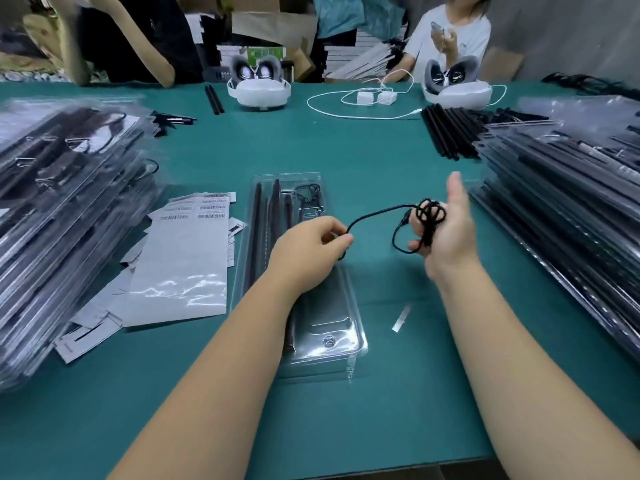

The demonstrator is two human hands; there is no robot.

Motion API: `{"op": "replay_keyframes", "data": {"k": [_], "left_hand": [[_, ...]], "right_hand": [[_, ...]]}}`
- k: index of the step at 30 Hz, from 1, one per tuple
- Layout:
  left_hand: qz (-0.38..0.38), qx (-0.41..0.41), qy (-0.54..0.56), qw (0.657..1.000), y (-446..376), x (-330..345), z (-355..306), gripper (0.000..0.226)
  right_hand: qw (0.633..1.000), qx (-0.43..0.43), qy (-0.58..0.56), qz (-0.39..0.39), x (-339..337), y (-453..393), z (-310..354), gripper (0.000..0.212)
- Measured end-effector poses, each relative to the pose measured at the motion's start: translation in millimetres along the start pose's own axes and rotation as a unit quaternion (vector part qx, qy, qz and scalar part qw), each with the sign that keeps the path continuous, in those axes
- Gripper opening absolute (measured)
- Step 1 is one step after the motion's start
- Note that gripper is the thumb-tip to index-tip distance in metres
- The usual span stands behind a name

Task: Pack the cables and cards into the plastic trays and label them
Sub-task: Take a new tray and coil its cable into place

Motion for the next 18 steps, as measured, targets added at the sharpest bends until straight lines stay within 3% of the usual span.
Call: {"op": "replay_keyframes", "data": {"k": [4,7,10,12,14,16,18], "left_hand": [[0.01,0.022,0.127,0.992,6,1,-6,0.021],[-0.014,-0.001,0.295,0.955,5,-7,-7,0.016],[0.029,-0.05,0.413,0.909,3,-2,-2,0.017],[0.038,-0.072,0.463,0.883,2,1,2,0.027],[0.011,-0.1,0.474,0.875,1,-1,9,0.04],[-0.007,-0.116,0.482,0.868,0,-2,13,0.034],[-0.012,-0.129,0.501,0.855,0,-2,16,0.029]], "right_hand": [[0.983,-0.02,0.175,0.049,26,13,-19,0.066],[0.966,-0.019,0.242,0.088,36,22,-26,0.081],[0.959,-0.025,0.249,0.132,41,24,-23,0.091],[0.954,-0.018,0.237,0.184,47,27,-23,0.083],[0.941,-0.031,0.242,0.236,55,35,-24,0.057],[0.923,-0.062,0.252,0.285,63,42,-25,0.038],[0.908,-0.078,0.246,0.329,69,49,-27,0.032]]}}
Point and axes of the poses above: each hand's wrist, its own y-axis away from the middle knuckle, its own x-axis out of the palm, z = x × y, the point moved 8 cm from there along -y, towards the middle knuckle, and after that the axes turned 10 degrees about -y, right-handed, at the moved point
